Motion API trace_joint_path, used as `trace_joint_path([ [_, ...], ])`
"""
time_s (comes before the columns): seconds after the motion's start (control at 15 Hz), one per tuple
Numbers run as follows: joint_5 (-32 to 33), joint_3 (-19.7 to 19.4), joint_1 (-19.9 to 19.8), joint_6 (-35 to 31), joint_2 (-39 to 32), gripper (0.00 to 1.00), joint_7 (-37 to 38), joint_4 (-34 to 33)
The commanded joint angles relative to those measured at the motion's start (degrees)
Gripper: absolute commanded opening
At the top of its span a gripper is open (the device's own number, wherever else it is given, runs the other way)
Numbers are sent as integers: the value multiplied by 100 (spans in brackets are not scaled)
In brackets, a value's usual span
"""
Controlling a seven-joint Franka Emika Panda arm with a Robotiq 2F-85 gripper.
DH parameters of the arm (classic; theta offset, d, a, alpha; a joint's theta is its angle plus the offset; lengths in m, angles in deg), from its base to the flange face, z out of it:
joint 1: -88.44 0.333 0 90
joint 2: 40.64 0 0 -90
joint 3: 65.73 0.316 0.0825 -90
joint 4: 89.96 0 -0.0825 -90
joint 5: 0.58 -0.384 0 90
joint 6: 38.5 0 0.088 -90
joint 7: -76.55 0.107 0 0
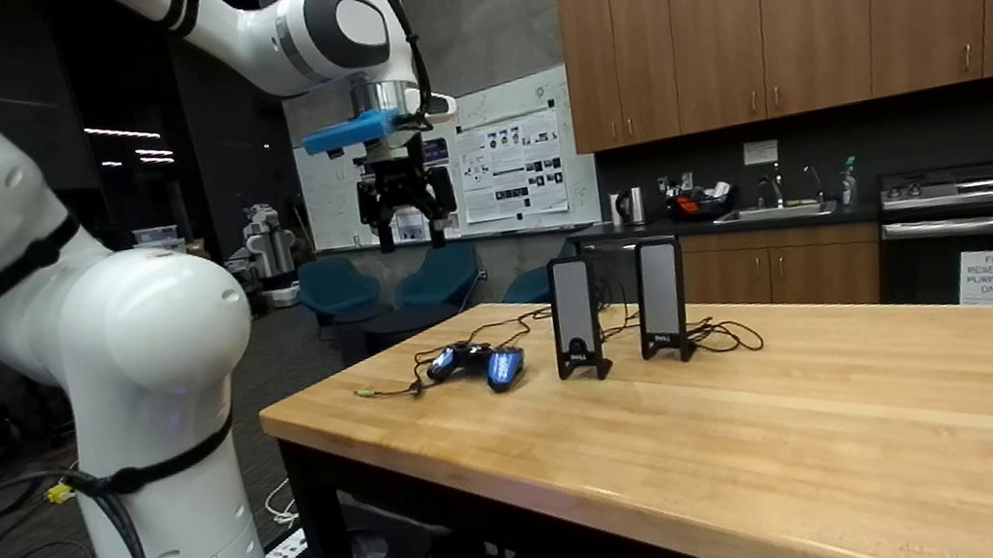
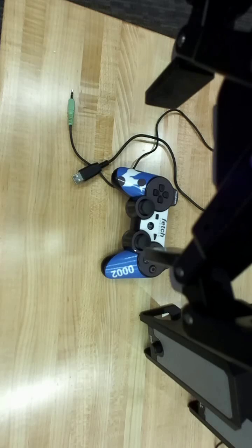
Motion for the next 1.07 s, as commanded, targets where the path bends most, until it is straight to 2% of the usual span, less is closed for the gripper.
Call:
trace_joint_path([
  [0.0,-71,24,53,-145,31,100,-35,114],
  [0.2,12,96,27,-281,64,100,56,204],
  [0.33,-5,9,-9,14,-2,100,-3,-11],
  [1.0,-18,12,13,1,-2,100,-18,33],
])
